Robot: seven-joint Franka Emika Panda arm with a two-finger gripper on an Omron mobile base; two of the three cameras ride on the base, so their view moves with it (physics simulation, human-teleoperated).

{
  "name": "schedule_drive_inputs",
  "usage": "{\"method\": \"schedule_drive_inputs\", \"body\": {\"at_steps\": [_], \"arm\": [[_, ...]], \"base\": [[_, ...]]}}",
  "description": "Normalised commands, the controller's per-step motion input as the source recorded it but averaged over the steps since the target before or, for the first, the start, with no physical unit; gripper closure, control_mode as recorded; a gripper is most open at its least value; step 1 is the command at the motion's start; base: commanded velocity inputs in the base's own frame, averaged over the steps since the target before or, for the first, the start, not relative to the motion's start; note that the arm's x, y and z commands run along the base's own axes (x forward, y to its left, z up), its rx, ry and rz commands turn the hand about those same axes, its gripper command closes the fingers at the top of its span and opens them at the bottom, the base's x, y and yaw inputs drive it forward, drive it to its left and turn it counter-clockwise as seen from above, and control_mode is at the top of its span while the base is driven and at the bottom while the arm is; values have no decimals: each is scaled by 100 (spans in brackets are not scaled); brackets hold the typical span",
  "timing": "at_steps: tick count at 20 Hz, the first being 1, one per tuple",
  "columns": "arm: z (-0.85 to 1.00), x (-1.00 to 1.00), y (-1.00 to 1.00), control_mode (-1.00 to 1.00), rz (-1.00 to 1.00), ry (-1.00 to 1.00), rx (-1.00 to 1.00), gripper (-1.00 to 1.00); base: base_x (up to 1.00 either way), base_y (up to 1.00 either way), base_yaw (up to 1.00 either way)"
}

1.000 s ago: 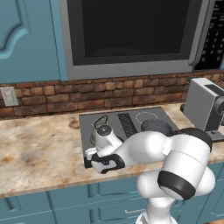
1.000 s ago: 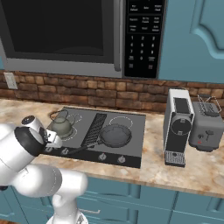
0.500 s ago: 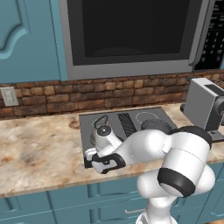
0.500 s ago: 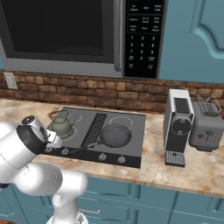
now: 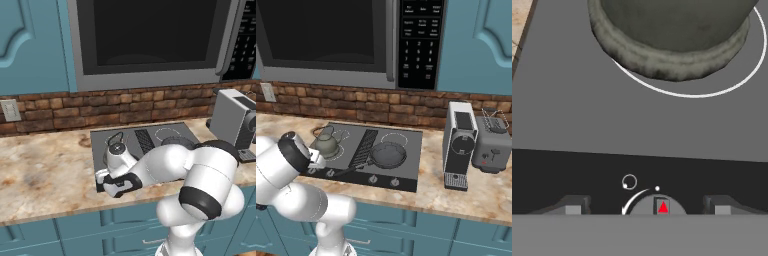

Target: Pick the kettle from the counter and place it on a stove burner. Then turn the burner on.

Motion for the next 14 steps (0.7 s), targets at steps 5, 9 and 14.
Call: {"method": "schedule_drive_inputs", "body": {"at_steps": [5,9,14], "arm": [[0,0,0,-100,0,0,0,100],[0,0,0,-100,0,0,0,100],[0,-8,0,-100,0,0,0,100]], "base": [[0,0,0],[0,0,0],[0,0,0]]}}
